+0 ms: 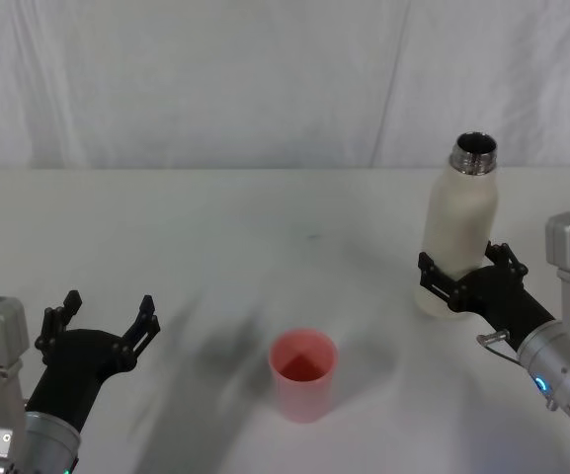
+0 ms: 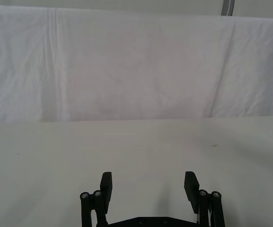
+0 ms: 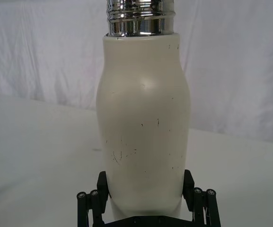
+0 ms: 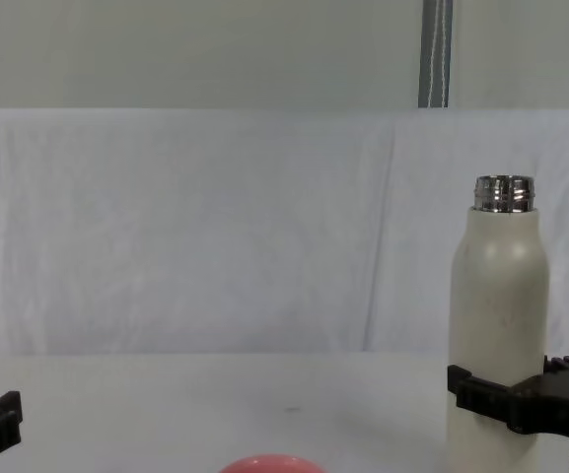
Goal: Grasp the thermos with one hand and pour water into the cup lid.
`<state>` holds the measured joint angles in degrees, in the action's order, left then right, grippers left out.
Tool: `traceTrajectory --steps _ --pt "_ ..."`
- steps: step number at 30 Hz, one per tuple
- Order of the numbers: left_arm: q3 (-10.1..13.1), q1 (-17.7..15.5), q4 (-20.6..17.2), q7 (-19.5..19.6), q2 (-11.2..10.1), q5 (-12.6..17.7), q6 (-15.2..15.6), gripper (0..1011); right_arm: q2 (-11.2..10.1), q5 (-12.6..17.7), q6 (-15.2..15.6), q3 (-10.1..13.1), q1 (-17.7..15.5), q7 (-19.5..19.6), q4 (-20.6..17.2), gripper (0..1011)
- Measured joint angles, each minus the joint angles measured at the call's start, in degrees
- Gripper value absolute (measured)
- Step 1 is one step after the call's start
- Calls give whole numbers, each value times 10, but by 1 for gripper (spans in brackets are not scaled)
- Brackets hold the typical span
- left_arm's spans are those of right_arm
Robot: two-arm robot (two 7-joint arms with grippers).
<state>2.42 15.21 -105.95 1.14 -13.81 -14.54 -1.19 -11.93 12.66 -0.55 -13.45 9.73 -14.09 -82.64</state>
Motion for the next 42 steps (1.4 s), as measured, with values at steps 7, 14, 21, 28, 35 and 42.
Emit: traceTrajectory --steps 7,14,21,28,35,42 --pt "0 0 0 0 0 0 0 1001 3 0 0 1 1 0 5 949" --pt "0 0 0 0 0 0 0 1001 5 0 0 2 2 2 8 949" --pt "0 0 0 0 0 0 0 1001 7 0 1 2 3 2 12 949" --pt "0 0 0 0 0 0 0 1001 8 0 1 2 4 2 16 949" --pt "0 0 0 0 0 0 0 1001 8 -1 5 2 5 3 17 949" --pt "0 0 0 0 0 0 0 1001 8 -2 5 2 5 3 17 949"
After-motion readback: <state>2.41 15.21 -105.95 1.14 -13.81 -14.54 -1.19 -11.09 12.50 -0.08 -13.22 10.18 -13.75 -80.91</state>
